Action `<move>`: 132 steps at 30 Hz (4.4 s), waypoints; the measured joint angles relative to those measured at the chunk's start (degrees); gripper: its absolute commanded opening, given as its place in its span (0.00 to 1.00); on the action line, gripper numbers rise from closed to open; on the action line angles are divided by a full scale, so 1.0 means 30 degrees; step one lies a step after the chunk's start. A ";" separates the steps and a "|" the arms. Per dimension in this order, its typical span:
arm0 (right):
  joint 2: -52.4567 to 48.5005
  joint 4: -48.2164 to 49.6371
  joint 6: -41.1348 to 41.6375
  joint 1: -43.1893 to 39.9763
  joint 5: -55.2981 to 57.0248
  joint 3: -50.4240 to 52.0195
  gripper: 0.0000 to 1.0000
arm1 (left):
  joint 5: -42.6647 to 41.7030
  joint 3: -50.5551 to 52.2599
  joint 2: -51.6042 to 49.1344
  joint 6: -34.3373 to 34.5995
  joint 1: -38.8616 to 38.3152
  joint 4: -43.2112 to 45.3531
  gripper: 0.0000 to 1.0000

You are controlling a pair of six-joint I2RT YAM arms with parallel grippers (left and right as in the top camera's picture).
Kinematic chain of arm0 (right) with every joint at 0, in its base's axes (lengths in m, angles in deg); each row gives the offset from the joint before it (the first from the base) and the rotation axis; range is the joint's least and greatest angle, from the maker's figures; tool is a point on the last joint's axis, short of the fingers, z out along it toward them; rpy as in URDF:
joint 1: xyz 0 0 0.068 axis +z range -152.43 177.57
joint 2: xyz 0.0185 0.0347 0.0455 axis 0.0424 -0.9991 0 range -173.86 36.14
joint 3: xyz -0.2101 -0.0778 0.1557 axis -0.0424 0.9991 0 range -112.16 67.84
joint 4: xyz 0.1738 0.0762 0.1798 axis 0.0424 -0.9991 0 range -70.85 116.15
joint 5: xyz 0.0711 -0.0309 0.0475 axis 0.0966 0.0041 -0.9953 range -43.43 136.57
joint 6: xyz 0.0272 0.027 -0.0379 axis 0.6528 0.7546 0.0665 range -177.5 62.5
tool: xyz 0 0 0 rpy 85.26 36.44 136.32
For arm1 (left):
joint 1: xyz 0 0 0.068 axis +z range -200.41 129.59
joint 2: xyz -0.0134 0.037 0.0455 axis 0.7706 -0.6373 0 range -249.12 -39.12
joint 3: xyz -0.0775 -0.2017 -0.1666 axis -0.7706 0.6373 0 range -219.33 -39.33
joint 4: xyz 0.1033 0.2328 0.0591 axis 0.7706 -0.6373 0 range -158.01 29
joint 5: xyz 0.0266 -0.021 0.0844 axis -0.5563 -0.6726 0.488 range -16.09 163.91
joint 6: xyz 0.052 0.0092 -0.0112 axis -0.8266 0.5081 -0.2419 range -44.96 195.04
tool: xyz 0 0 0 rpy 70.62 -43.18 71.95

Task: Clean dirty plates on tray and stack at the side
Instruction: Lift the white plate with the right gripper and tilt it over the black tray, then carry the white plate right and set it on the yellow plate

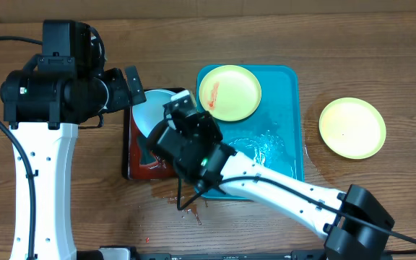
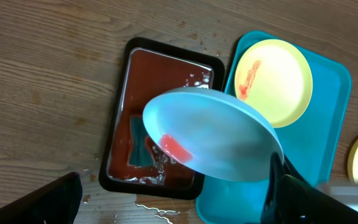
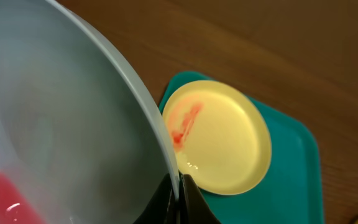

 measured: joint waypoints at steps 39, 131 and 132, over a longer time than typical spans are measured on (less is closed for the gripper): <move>0.0058 -0.0029 0.0000 0.2164 0.5712 0.0000 0.04 | 0.0007 0.0000 0.0000 0.0000 0.0000 -0.0007 1.00; 0.4415 -0.6054 0.1945 -2.8501 -1.9241 0.6441 0.43 | 0.0015 0.0000 0.0000 0.0000 0.0000 -0.0015 1.00; 0.4626 -0.6360 0.1676 -2.8225 -1.9387 0.5938 0.43 | 0.0015 0.0000 0.0000 0.0000 0.0000 -0.0015 1.00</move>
